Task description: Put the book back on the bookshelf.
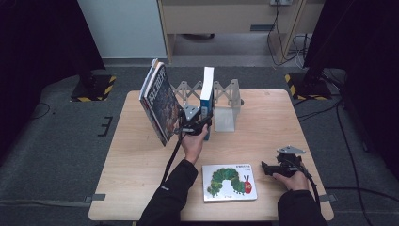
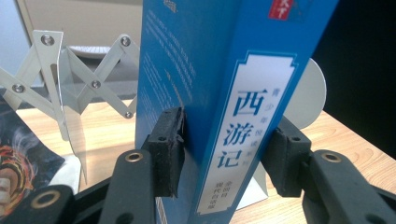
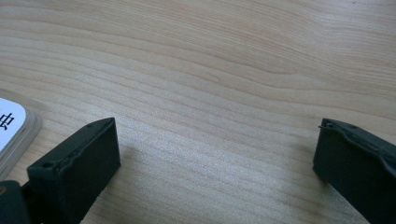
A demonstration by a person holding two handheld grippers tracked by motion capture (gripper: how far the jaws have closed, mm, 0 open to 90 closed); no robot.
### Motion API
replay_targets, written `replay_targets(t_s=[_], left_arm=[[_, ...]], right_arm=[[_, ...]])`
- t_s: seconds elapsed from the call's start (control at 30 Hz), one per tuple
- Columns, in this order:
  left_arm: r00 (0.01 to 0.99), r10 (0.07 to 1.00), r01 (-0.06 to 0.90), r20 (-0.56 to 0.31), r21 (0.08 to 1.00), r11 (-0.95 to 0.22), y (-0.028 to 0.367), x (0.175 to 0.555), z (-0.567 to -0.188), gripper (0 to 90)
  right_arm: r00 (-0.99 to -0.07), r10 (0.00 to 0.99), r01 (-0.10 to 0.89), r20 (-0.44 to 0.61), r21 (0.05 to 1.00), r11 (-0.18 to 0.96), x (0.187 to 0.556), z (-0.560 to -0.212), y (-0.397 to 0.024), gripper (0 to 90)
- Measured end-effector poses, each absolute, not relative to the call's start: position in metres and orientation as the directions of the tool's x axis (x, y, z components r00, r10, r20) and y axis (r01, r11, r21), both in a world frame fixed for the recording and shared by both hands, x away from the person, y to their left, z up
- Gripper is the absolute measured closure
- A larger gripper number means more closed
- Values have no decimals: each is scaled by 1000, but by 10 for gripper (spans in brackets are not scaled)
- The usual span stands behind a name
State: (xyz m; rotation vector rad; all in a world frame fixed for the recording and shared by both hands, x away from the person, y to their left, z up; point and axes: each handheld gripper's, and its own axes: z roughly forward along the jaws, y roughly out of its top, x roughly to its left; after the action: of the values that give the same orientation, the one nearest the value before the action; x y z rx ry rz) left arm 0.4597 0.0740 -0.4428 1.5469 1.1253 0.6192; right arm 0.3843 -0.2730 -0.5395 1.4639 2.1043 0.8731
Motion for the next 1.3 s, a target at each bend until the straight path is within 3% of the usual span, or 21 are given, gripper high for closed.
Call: replay_targets(t_s=[0.2,0.63,1.3], left_arm=[[421,884,374,-204,927,36,77,458,-454,518],[414,888,405,-198,914,15,66,464,-447,521],[436,878,398,-196,918,7,65,467,-448,508]], right_arm=[[-350,937,666,6,705,244,384,-539,-273,7],[-350,937,666,6,705,244,384,-539,-273,7],[-350,937,666,6,705,244,384,-540,-273,7]])
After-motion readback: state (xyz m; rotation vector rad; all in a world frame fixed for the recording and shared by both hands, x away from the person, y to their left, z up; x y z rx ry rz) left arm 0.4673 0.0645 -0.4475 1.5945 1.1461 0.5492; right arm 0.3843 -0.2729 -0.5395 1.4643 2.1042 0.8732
